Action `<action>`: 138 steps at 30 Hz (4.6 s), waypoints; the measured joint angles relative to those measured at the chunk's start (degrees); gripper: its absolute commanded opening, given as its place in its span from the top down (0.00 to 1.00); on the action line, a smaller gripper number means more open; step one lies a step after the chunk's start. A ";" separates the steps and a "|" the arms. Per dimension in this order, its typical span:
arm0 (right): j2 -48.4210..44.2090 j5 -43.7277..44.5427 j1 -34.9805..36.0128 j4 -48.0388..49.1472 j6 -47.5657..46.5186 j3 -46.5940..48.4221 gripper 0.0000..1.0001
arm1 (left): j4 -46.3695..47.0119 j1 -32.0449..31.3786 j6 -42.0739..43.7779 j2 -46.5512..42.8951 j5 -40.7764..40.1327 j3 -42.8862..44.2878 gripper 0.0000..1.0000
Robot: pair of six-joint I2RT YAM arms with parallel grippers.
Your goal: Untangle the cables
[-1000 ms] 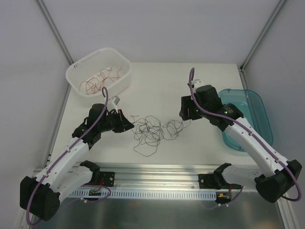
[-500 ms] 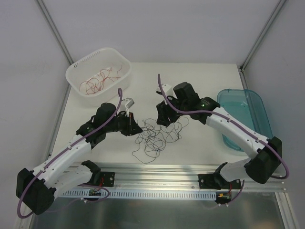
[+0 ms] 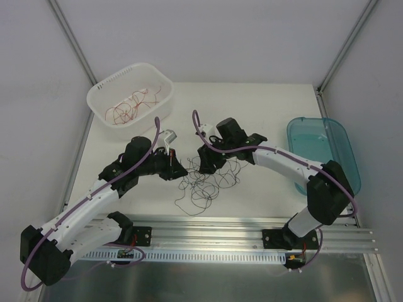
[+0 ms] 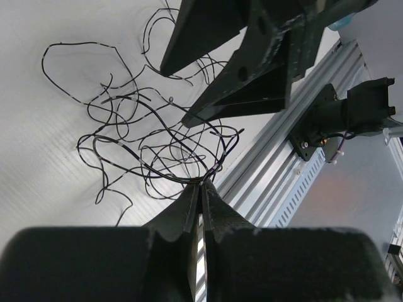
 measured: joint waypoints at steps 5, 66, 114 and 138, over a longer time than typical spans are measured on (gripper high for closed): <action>3.26 -2.80 0.00 5.22 1.07 -0.83 0.46 | -0.24 0.00 0.24 0.00 -0.04 0.00 1.00; -46.47 65.09 -5.16 -27.50 -1.36 29.53 0.99 | -13.18 36.50 -11.39 24.63 -38.45 4.92 1.00; -37.09 80.83 12.79 -21.90 -4.68 23.96 0.99 | -6.97 46.80 -0.72 2.67 -7.74 -2.93 0.01; -31.69 45.03 -48.41 -19.63 8.11 -0.63 0.93 | -8.17 29.99 10.91 -8.46 -8.09 -3.69 0.01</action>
